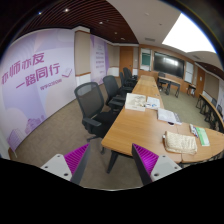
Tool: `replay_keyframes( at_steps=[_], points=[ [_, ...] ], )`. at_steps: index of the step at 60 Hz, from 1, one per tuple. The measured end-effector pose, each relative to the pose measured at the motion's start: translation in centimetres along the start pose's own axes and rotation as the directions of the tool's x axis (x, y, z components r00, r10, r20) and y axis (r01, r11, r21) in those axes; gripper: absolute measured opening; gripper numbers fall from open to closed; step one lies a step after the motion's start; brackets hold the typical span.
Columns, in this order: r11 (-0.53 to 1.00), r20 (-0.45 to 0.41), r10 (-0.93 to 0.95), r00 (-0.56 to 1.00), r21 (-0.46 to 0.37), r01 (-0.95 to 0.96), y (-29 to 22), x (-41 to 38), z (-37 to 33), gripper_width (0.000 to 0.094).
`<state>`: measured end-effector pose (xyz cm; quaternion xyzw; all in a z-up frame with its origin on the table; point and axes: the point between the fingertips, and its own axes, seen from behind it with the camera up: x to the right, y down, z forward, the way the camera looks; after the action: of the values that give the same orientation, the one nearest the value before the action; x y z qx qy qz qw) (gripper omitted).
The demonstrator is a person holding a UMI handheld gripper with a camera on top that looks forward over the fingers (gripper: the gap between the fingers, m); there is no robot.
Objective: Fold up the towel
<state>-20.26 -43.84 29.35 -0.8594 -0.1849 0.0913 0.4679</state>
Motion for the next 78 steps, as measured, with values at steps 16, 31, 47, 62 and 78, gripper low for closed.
replay_keyframes(
  at_steps=[16, 31, 47, 62, 78],
  points=[
    [0.988, -0.077, 0.074, 0.994, -0.132, -0.083, 9.3, 5.6, 2.9, 0.0854],
    [0.977, -0.248, 0.098, 0.964, -0.161, -0.14, 14.5, 21.0, 8.6, 0.0856],
    [0.989, -0.318, 0.103, 0.942, -0.07, -0.132, 11.6, 36.8, 22.5, 0.0851],
    [0.979, -0.294, 0.093, 0.951, -0.147, -0.141, 13.8, 42.1, 33.1, 0.0714],
    [0.98, -0.344, 0.027, 0.938, -0.177, -0.094, 14.5, 43.9, 33.8, 0.0085]
  ],
)
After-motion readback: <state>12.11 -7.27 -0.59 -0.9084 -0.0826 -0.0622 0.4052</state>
